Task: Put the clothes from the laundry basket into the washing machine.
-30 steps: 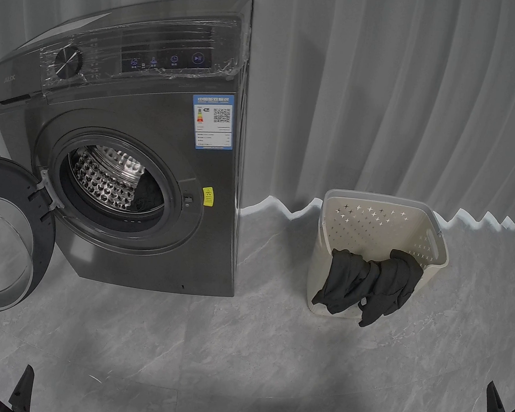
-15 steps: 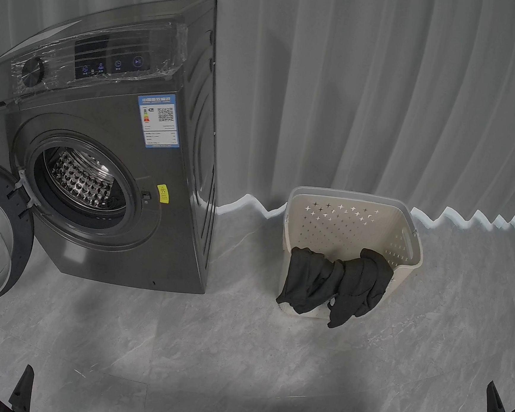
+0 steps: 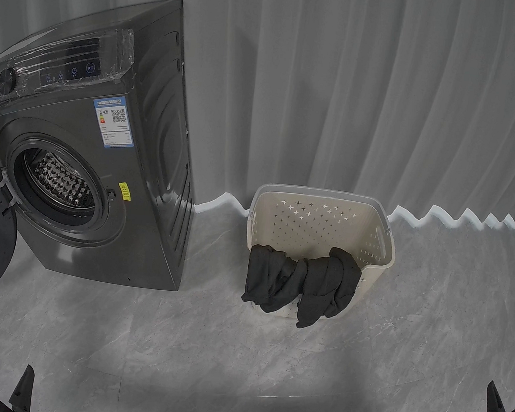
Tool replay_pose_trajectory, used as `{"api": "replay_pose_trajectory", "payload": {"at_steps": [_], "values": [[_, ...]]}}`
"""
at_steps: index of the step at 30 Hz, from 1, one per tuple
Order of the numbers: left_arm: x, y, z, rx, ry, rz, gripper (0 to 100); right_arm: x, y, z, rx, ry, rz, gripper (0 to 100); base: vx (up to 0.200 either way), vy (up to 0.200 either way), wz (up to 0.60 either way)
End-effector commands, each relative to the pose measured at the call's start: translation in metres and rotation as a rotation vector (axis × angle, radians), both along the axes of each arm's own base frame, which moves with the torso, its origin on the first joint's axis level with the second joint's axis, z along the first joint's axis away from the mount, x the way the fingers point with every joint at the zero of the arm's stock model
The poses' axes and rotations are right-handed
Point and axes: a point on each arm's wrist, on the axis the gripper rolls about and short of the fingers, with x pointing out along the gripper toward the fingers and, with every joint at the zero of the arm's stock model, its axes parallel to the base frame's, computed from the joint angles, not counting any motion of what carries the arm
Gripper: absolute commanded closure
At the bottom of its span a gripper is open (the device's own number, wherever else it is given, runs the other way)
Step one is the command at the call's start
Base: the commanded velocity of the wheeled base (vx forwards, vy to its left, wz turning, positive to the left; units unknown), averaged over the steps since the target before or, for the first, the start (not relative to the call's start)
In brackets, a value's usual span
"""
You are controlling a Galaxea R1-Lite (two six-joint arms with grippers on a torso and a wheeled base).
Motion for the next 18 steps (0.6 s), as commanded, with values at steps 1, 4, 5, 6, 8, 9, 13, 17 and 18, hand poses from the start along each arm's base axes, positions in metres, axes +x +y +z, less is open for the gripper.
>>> {"api": "replay_pose_trajectory", "payload": {"at_steps": [1,4,5,6,8,9,13,17,18], "values": [[0.000,0.000,-0.005,0.000,0.001,0.000,0,0.000,0.000,-0.005,0.000,0.001,0.000,0,0.000,0.000,0.00],[0.000,0.000,-0.005,-0.002,0.001,0.000,0,0.000,0.000,-0.005,0.000,0.001,-0.002,0,0.000,0.000,0.00],[0.000,0.000,-0.005,0.001,0.001,0.000,0,0.000,0.000,-0.005,0.000,0.001,-0.002,0,0.000,-0.200,0.00],[0.000,0.000,-0.005,0.001,0.001,0.000,0,0.000,0.000,-0.005,-0.004,-0.001,0.000,0,0.000,-0.200,0.00],[0.000,0.000,-0.005,0.003,0.001,0.000,0,0.000,0.000,-0.005,-0.004,0.001,0.000,0,0.000,-0.200,0.00],[0.000,0.000,-0.005,0.000,0.001,0.000,0,0.000,0.000,-0.005,-0.002,0.001,0.000,0,0.000,-0.200,0.00],[0.000,0.000,-0.005,0.003,0.001,0.000,0,-0.002,0.000,0.004,0.005,-0.045,0.011,0,0.000,-0.050,0.00],[0.000,0.000,-0.005,0.000,0.001,0.000,0,-0.020,0.001,0.058,0.027,-0.192,0.086,0,0.050,0.000,0.00],[0.000,0.000,-0.005,0.001,0.001,0.000,0,-0.017,0.001,0.061,0.025,-0.147,0.108,0,0.200,0.000,0.00]]}}
